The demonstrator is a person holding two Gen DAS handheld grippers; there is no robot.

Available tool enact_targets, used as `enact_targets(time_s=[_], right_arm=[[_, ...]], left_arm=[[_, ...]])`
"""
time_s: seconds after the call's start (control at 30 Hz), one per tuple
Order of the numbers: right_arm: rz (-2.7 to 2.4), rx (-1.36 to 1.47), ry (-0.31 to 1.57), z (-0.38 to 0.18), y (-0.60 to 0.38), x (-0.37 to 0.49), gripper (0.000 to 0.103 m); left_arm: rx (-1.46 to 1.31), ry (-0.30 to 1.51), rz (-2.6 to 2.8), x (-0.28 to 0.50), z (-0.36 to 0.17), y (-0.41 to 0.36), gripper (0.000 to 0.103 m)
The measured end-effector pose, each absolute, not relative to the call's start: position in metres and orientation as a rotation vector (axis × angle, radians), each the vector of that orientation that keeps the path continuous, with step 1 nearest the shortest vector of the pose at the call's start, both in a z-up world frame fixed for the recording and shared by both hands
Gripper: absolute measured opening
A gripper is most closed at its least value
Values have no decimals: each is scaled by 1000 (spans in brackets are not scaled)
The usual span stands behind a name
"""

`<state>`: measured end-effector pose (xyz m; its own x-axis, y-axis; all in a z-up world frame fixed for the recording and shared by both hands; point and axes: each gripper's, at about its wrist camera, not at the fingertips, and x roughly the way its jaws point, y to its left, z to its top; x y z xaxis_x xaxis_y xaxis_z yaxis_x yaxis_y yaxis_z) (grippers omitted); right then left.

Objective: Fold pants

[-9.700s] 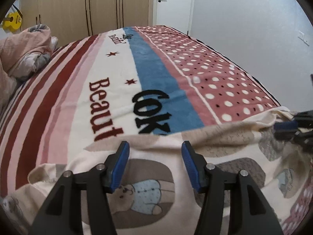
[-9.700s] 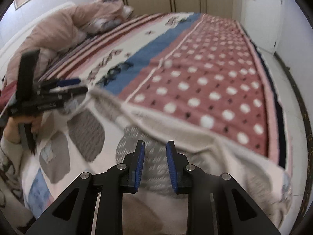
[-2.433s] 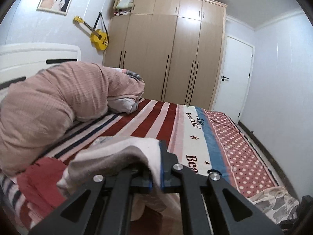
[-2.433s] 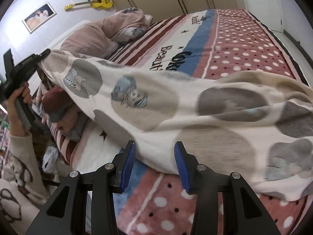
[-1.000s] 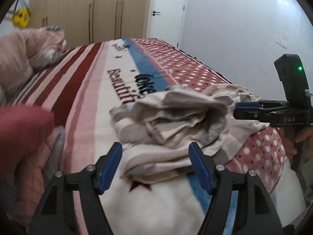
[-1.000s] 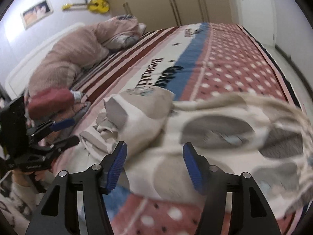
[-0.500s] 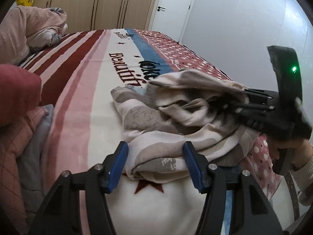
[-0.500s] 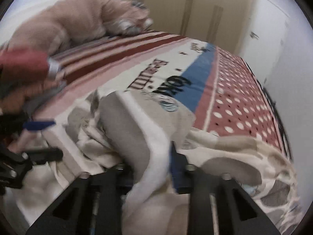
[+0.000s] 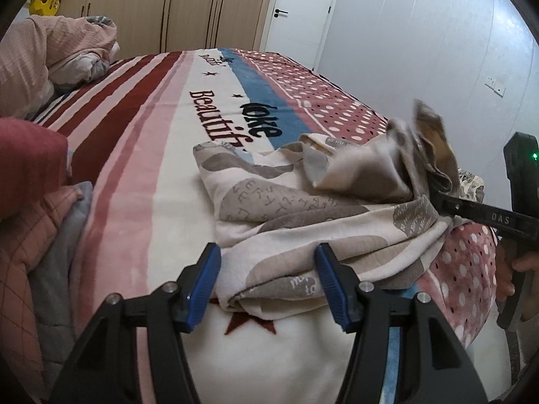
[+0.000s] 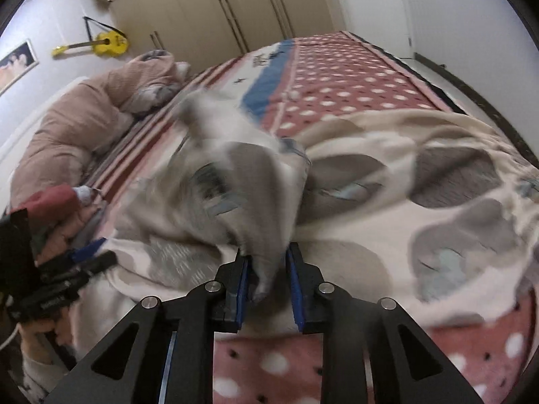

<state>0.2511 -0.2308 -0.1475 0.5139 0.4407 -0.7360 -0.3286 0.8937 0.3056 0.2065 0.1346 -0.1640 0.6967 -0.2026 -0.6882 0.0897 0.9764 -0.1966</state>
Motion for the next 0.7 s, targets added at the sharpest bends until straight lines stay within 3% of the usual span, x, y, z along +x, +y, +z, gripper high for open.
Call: enact_targets(time_s=[0.1, 0.2, 0.27, 0.37, 0.5, 0.7], right_arm=[[455, 110, 928, -144, -237, 247, 21], [454, 73, 875, -128, -239, 244, 40], [468, 40, 829, -115, -236, 244, 44], [450, -24, 765, -98, -227, 249, 58], [416, -71, 724, -90, -223, 261, 59], [566, -86, 854, -114, -203, 282, 60]], left_arm=[[-145, 781, -153, 206, -161, 133, 55], [-140, 766, -142, 204, -156, 133, 55], [-145, 746, -140, 202, -150, 136, 55], [-155, 717, -139, 202, -139, 140, 55], [-153, 703, -151, 205, -135, 139, 55], [-142, 732, -173, 215, -145, 128, 55]])
